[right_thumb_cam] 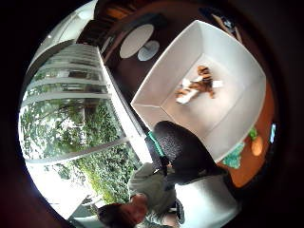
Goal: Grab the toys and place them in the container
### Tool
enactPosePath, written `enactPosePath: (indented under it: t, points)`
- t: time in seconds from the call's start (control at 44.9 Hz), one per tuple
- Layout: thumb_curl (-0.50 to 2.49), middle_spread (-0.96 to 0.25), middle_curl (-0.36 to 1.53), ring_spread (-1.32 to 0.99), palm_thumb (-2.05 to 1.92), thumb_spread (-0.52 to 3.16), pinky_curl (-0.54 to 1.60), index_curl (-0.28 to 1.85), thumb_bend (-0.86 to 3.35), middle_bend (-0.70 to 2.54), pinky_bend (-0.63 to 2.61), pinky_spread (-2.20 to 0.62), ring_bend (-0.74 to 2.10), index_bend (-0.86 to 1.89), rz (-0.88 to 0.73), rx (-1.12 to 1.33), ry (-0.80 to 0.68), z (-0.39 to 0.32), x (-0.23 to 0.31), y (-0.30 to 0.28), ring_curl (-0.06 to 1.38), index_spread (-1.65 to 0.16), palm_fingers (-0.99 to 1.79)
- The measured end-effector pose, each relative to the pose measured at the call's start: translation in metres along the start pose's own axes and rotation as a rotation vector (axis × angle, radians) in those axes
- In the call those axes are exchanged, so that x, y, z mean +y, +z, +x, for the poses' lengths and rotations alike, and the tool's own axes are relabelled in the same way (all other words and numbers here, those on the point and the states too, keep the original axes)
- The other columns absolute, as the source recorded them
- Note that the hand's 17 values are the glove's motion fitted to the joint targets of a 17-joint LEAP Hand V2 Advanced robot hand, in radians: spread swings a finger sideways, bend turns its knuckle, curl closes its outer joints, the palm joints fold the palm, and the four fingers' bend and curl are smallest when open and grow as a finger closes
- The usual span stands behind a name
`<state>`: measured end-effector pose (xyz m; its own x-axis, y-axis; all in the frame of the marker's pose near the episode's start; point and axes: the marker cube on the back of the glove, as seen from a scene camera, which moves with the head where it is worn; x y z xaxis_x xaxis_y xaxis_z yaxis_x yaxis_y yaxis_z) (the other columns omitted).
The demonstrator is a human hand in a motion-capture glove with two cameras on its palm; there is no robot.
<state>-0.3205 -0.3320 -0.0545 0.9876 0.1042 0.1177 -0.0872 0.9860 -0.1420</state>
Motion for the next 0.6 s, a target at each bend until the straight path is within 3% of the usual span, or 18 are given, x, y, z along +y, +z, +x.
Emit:
enactPosePath:
  t: [0.089,0.423,0.602]
  points:
    - [0.49,-0.01,0.46,0.0,-0.02,1.16,0.46,0.54,-0.03,0.17,0.95,0.08,0.15,0.08,-0.059,0.081,-0.137,0.013,0.03,-0.002,0.31,-0.24,-0.33]
    - [0.4,0.02,0.4,0.01,-0.01,1.21,0.42,0.34,-0.03,0.16,0.93,0.08,0.21,0.02,-0.125,0.13,-0.112,0.168,0.127,0.054,0.29,-0.18,-0.22]
    - [0.38,0.03,0.37,-0.01,-0.01,1.22,0.41,0.25,-0.02,0.15,0.96,0.04,0.35,0.0,-0.172,0.228,0.119,0.279,0.139,0.145,0.33,-0.14,-0.15]
